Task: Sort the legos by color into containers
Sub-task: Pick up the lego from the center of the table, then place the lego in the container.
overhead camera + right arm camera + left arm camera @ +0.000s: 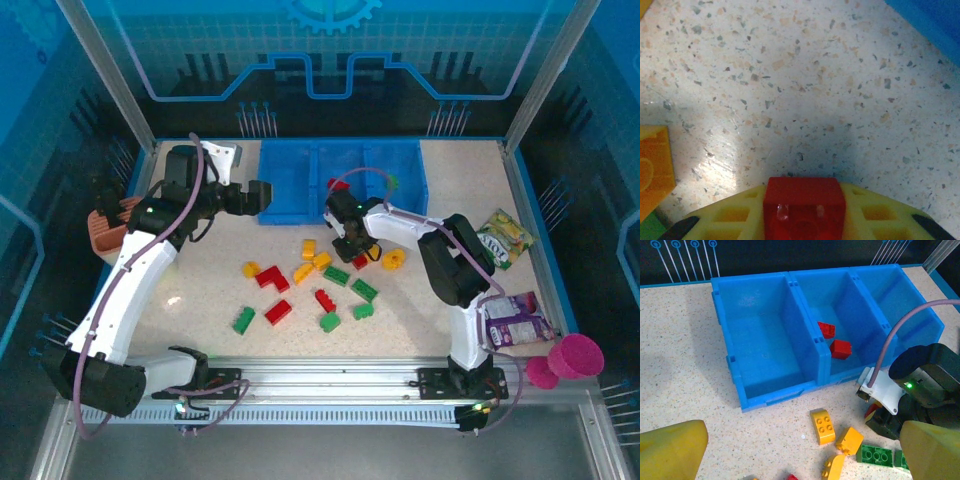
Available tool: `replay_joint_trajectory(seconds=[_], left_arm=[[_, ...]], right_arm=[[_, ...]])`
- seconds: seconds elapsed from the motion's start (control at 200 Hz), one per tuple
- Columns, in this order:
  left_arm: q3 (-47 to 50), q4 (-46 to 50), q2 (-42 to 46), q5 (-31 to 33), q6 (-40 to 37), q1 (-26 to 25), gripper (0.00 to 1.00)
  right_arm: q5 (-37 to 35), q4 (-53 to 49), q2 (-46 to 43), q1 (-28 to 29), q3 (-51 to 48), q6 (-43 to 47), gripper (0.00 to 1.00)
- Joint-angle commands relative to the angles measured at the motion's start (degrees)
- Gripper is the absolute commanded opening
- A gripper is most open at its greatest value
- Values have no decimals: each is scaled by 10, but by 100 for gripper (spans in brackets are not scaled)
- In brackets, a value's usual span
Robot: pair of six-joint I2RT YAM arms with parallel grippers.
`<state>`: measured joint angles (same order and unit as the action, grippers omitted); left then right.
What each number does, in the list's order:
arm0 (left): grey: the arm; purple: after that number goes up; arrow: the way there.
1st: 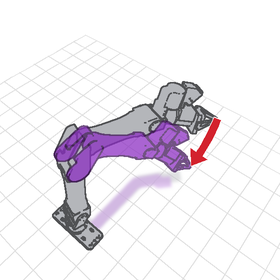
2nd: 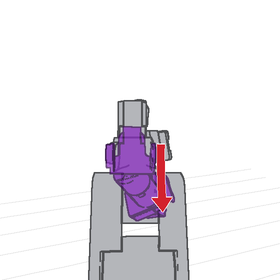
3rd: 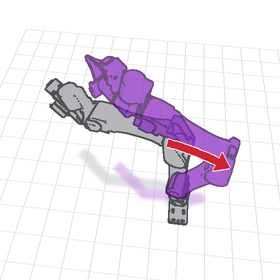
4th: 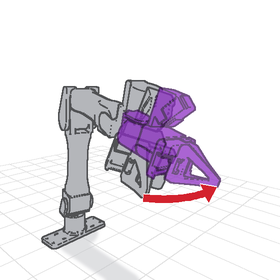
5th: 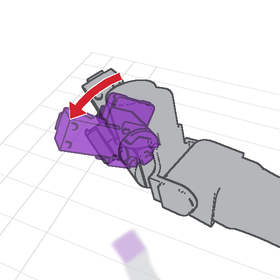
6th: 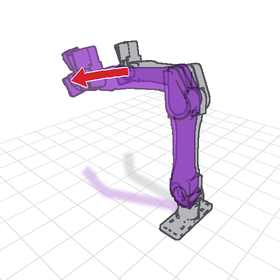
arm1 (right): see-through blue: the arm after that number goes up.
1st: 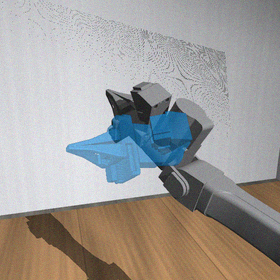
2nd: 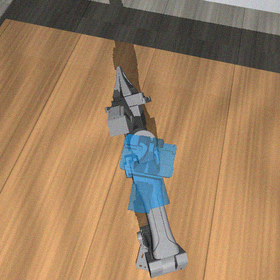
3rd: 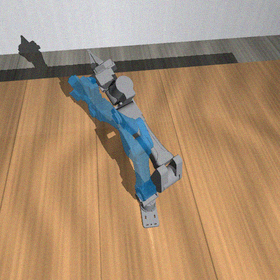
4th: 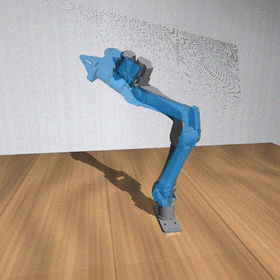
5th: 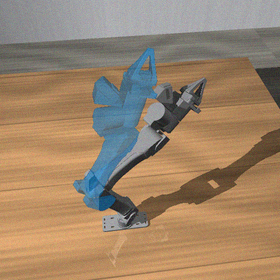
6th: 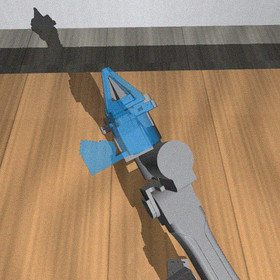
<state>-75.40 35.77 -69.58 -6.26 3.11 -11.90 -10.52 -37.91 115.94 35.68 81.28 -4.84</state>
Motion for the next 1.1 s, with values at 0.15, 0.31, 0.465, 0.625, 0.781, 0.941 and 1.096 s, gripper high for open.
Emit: replay_joint_trajectory(seconds=[0.15,0.31,0.465,0.625,0.781,0.941,1.096], left_arm=[[-5,1,-2,7,8,-3,99],[-7,5,1,12,4,-3,99],[-3,7,2,20,1,-3,100],[-21,25,-11,28,-2,-3,99],[-25,28,-13,43,-3,-2,99],[-22,26,-15,47,1,-2,99],[-19,28,-17,40,4,-2,100]], right_arm=[[-3,-27,-38,6,6,2,26],[-3,-33,-53,-8,82,18,27],[-1,-23,-18,-30,170,28,29],[-6,9,52,-59,263,30,29],[-9,17,122,-75,353,50,29],[0,14,187,-89,429,61,30],[2,-4,235,-95,490,69,33]])
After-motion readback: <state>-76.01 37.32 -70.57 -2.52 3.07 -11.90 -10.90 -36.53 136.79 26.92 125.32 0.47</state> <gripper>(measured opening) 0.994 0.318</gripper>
